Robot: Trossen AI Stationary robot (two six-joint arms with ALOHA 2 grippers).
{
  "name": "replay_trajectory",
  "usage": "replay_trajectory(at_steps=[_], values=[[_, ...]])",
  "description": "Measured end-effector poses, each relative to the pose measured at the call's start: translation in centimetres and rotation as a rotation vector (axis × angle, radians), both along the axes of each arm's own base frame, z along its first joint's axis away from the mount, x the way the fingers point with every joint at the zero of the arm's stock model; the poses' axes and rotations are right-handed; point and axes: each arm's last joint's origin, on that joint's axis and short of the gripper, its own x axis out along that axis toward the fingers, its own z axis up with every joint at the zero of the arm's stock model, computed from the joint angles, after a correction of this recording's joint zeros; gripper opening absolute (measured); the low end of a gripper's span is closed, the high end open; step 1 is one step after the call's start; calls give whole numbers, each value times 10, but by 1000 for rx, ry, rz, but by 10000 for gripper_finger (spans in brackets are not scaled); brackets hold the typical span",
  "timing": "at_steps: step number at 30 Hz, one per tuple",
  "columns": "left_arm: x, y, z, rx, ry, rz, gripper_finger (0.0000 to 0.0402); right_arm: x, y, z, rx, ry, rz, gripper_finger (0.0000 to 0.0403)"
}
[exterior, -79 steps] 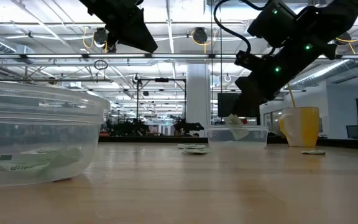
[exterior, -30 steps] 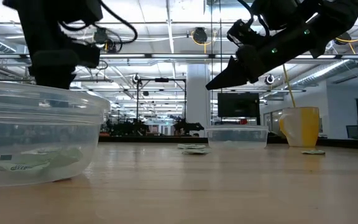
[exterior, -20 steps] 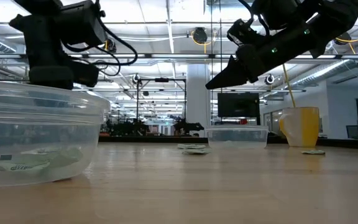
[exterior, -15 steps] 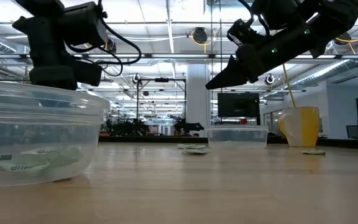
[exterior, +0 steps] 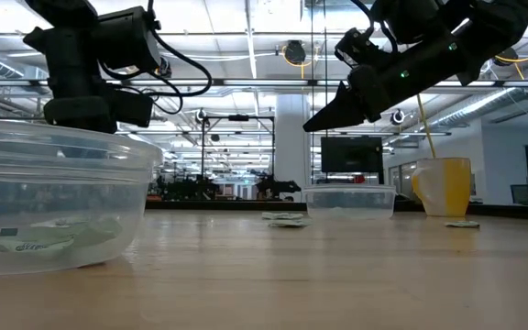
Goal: Pick and place Stevia / Truvia into bins
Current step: Put the truvia packet into the transparent container
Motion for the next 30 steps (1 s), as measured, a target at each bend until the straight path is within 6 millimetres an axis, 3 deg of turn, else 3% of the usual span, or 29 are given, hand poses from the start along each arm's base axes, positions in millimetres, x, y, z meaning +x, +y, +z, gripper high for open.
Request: replay_trajectory(at_steps=[10,16,24,30], values=[[2,2,1,69,-24,81,88,0,0,0,0,0,0,75],[4,5,2,87,-40,36,88,0,0,0,0,0,1,75],[4,6,2,86,-51,155,88,0,0,0,-16,5,8,75],[4,4,2,92,-47,86,88,0,0,0,-18,6,9,75]])
